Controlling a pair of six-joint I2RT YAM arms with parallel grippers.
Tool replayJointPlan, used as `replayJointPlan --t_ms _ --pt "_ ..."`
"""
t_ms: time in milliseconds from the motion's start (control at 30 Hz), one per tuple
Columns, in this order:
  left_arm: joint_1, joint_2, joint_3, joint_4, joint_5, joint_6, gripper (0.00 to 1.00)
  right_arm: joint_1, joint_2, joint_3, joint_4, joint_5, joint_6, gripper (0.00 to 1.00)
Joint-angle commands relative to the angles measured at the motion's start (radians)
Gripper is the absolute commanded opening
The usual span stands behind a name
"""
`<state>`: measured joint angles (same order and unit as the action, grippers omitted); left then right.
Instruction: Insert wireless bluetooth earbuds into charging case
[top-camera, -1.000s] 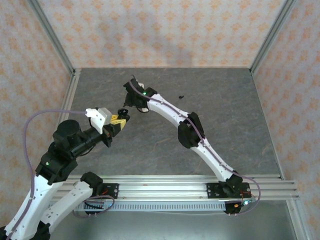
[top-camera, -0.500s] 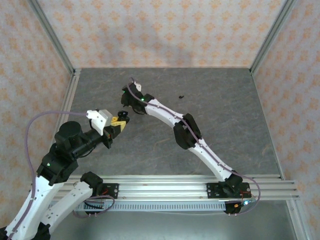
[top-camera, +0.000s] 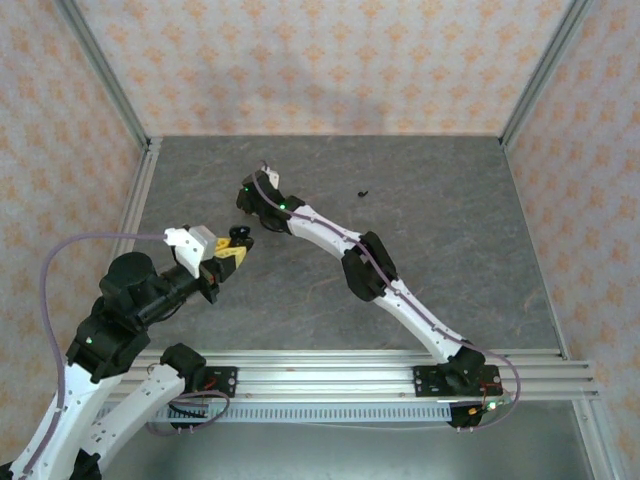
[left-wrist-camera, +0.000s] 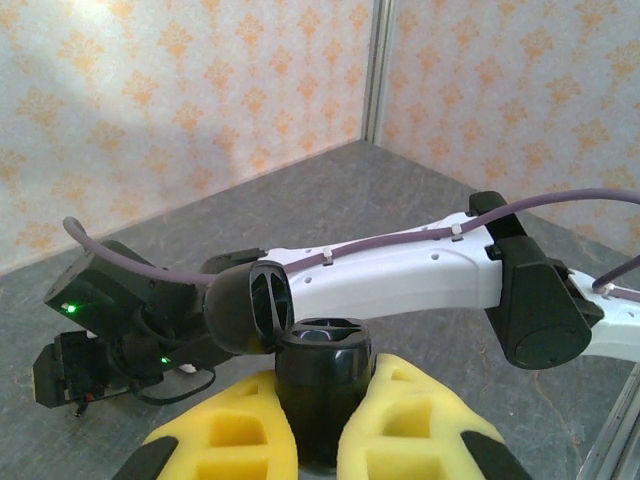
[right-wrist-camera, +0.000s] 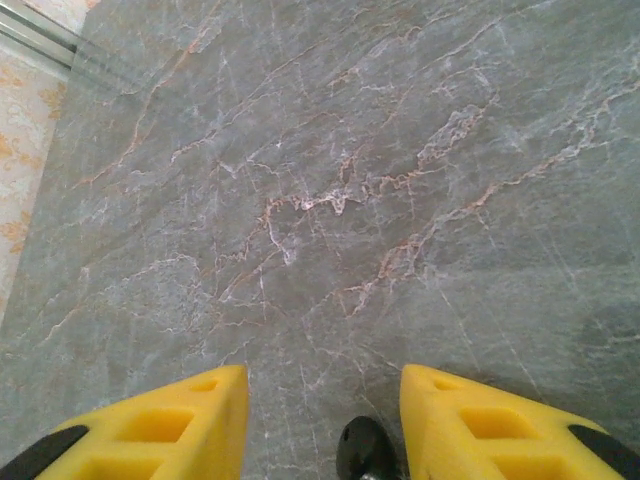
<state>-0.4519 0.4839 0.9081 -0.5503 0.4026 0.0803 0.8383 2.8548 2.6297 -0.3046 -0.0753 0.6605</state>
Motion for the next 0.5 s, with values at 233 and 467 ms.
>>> replayJointPlan --t_ms 233,467 --pt "-0.004 -0.052 0.013 -0.055 -0.035 0.005 0.00 0.057 0.036 0.014 -0.113 0.018 -0.080 0.34" --pt "-0.005 -0.123 0.007 -0.110 -0.062 0.005 0.00 0.060 -0.058 -0.092 -0.165 -0.012 -0.082 0.22"
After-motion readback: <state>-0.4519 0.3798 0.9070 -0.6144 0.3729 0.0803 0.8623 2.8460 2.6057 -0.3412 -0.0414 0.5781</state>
